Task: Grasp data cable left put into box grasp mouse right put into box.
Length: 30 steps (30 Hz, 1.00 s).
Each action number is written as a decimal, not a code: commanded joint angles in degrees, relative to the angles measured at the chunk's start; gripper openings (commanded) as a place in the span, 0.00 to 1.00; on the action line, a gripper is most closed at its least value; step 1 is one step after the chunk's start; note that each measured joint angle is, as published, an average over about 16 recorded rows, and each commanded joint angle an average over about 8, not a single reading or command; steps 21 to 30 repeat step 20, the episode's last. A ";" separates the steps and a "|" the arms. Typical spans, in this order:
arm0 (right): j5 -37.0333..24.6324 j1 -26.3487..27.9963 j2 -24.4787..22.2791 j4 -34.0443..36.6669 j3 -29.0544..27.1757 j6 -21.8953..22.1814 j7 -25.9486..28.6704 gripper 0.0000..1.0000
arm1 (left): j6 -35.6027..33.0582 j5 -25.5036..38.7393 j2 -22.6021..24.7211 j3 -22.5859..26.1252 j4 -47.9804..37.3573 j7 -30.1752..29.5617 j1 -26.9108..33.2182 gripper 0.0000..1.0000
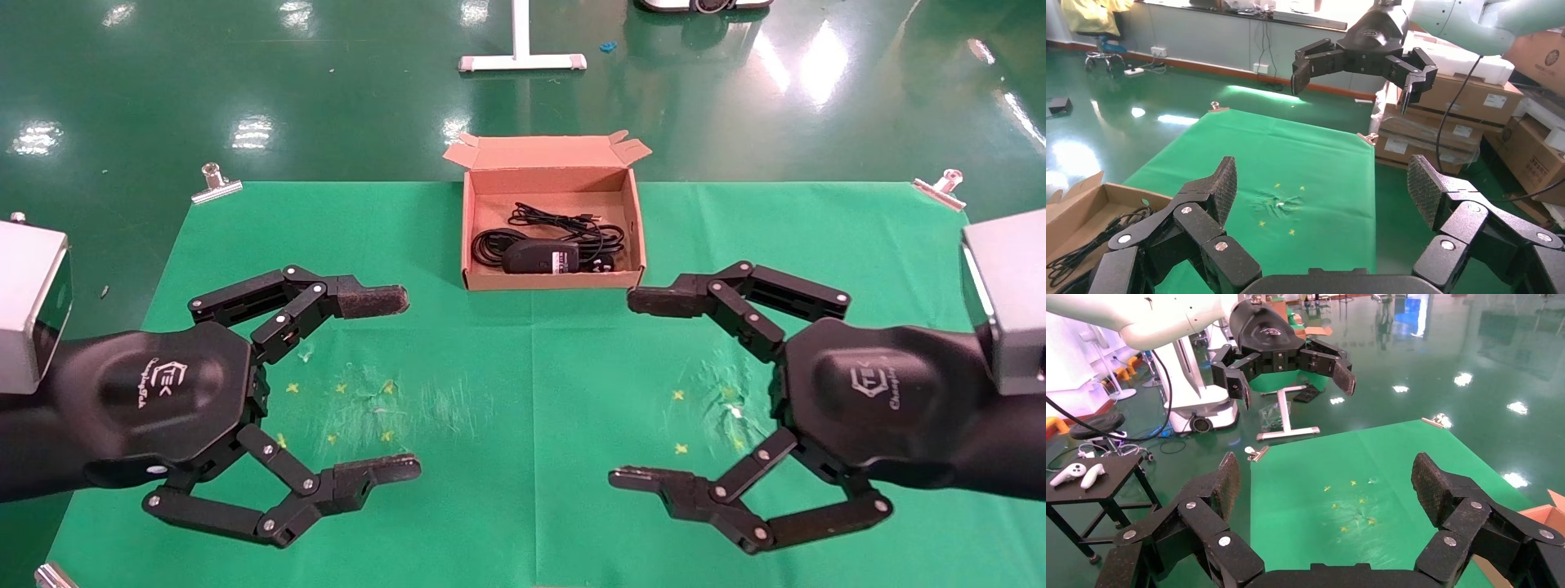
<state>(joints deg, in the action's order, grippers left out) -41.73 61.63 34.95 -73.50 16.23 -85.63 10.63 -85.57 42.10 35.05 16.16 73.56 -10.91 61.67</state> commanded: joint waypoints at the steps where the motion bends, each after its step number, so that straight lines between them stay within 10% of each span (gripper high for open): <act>1: 0.00 0.00 0.00 0.00 0.00 0.00 0.00 1.00 | 0.01 0.01 0.00 0.01 0.00 -0.01 0.01 1.00; 30: 0.00 0.00 0.00 0.00 0.00 0.00 0.00 1.00 | 0.05 0.08 0.01 0.05 0.00 -0.02 0.04 1.00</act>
